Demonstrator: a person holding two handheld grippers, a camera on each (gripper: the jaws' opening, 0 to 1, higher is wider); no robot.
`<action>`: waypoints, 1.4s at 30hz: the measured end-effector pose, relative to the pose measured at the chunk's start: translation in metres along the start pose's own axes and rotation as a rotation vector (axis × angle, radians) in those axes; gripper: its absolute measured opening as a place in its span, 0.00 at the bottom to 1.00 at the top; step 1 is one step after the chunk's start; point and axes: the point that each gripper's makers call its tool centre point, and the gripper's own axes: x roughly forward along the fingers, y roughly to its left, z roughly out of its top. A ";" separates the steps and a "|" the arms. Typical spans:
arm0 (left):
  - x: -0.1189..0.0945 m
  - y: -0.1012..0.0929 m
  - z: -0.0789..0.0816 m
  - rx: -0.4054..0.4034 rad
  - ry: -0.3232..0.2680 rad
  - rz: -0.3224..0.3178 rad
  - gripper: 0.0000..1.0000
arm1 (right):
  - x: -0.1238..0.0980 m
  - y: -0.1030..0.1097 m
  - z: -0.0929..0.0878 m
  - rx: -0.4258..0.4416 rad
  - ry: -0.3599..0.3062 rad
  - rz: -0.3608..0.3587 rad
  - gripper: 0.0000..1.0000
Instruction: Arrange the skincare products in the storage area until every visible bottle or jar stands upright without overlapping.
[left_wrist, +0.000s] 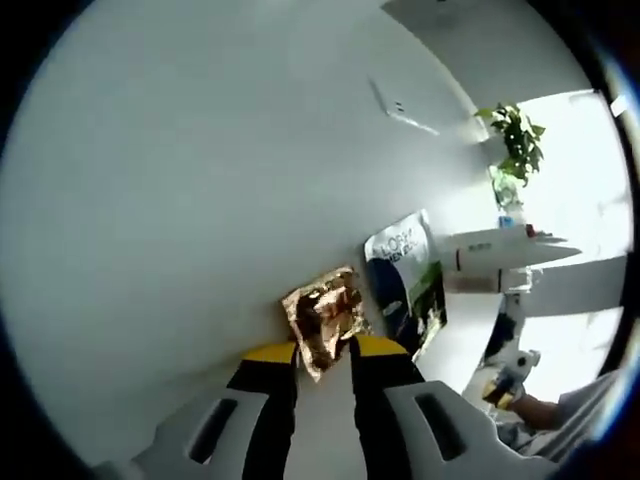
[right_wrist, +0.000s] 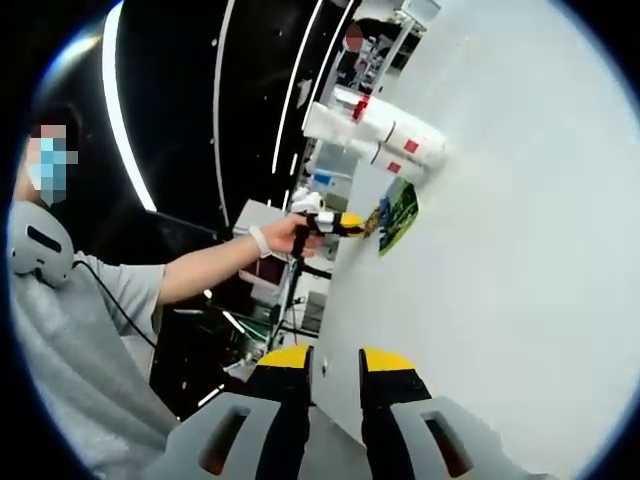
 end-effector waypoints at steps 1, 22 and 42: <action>-0.001 0.001 0.000 0.004 0.001 0.007 0.24 | 0.000 0.000 0.000 0.000 0.000 0.001 0.12; -0.060 0.021 -0.068 0.229 0.008 0.211 0.54 | 0.005 0.026 0.002 -0.060 0.020 0.065 0.12; -0.093 0.046 -0.231 0.474 0.102 0.446 0.92 | 0.007 0.062 -0.019 -0.144 0.080 0.153 0.11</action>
